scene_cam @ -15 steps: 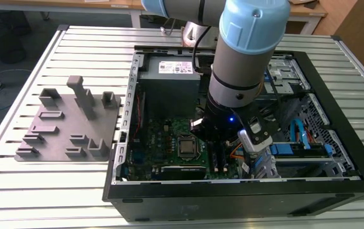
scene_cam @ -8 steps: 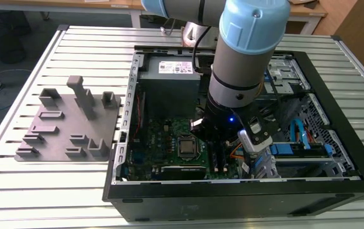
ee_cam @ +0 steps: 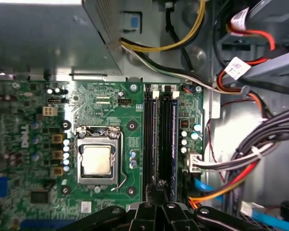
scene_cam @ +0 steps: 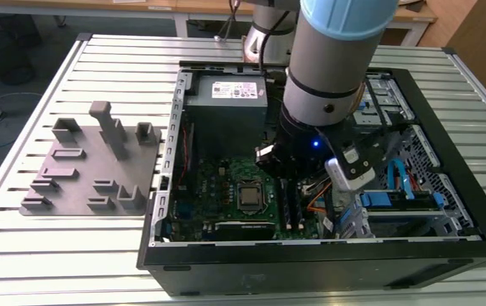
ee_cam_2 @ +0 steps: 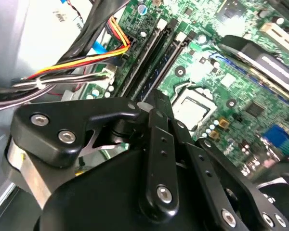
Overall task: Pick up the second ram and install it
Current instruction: 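Press down the second ram until it locks into place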
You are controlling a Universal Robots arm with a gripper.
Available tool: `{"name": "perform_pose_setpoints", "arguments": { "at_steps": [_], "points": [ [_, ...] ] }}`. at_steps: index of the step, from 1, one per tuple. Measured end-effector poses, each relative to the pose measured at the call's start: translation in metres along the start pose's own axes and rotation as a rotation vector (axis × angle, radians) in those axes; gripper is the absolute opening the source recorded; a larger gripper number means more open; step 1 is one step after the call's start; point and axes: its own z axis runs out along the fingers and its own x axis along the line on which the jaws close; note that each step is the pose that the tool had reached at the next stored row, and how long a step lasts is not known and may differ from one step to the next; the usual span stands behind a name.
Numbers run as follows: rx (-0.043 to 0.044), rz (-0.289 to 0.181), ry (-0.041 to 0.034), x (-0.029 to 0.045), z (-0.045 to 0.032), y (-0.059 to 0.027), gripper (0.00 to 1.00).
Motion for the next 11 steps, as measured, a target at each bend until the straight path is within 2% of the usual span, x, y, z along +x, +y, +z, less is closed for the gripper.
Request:
{"name": "perform_pose_setpoints", "arguments": {
  "at_steps": [2, 4, 11],
  "points": [
    [-0.0002, 0.0, 0.0, -0.0001, -0.0065, -0.0001, 0.11],
    [0.0, 0.0, 0.0, -0.0001, -0.0098, -0.0002, 0.11],
    [-0.0001, 0.0, 0.0, -0.0002, -0.0107, -0.0002, 0.11]
  ]
}}
